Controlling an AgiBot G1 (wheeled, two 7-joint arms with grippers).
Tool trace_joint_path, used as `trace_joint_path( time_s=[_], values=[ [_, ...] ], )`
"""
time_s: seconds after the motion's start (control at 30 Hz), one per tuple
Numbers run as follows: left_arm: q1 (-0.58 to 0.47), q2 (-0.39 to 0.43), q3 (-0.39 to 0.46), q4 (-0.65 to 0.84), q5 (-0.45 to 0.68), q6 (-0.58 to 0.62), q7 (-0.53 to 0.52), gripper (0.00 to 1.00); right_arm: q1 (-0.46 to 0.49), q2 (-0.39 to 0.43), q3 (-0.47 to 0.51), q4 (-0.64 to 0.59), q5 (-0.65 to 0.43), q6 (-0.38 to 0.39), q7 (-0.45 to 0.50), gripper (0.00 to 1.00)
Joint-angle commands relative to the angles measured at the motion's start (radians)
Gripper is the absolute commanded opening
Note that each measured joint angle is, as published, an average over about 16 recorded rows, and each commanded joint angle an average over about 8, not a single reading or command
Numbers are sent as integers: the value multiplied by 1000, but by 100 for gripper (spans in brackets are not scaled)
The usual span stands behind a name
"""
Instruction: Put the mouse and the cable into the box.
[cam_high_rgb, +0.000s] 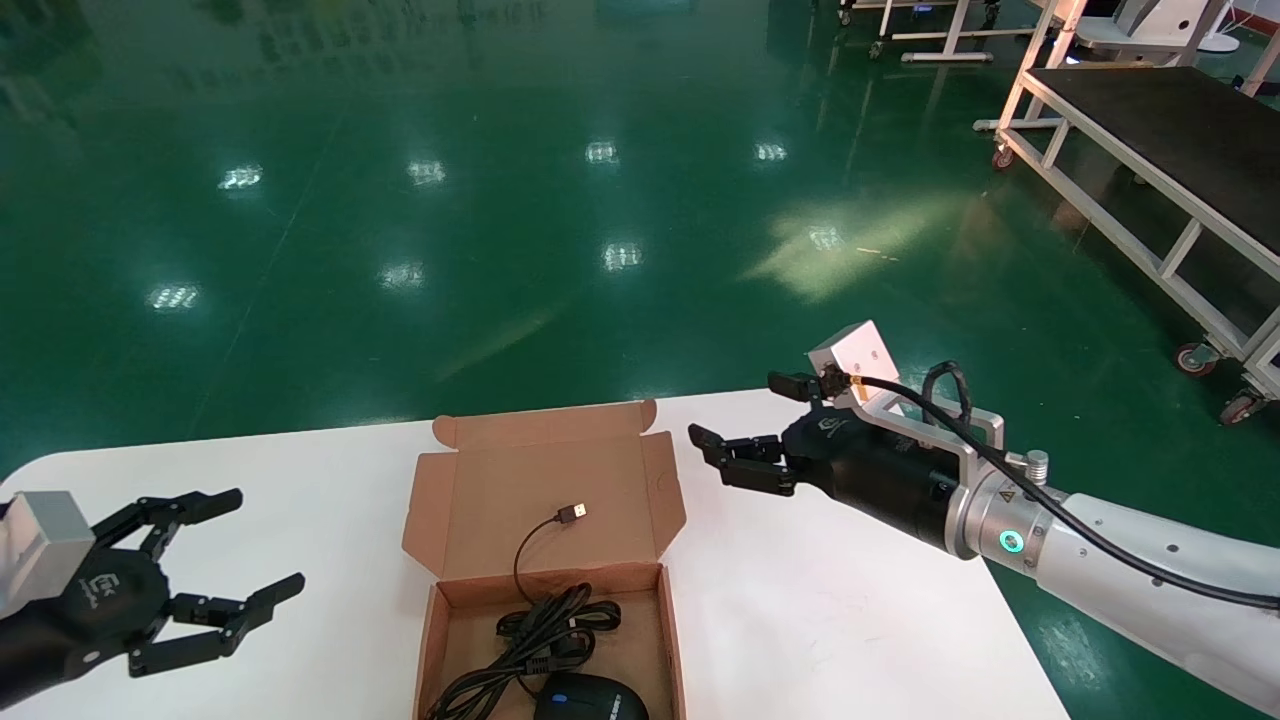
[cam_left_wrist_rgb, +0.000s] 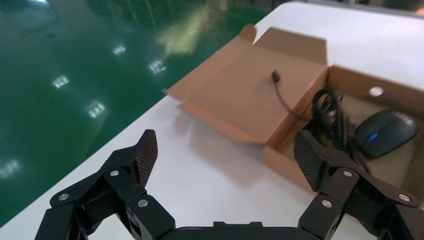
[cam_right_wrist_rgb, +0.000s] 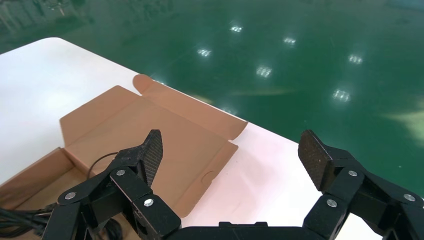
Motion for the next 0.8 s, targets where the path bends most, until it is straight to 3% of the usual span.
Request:
trace_joint_path(
  time_s=[0.03, 0.8],
  values=[
    [-6, 4, -6, -6, 5, 9, -11, 100, -2, 3, 14, -1, 6, -22, -6, 100],
    [-78, 45, -74, -79, 63, 115, -132, 100, -21, 37, 170, -6, 77, -269, -78, 100]
  ],
)
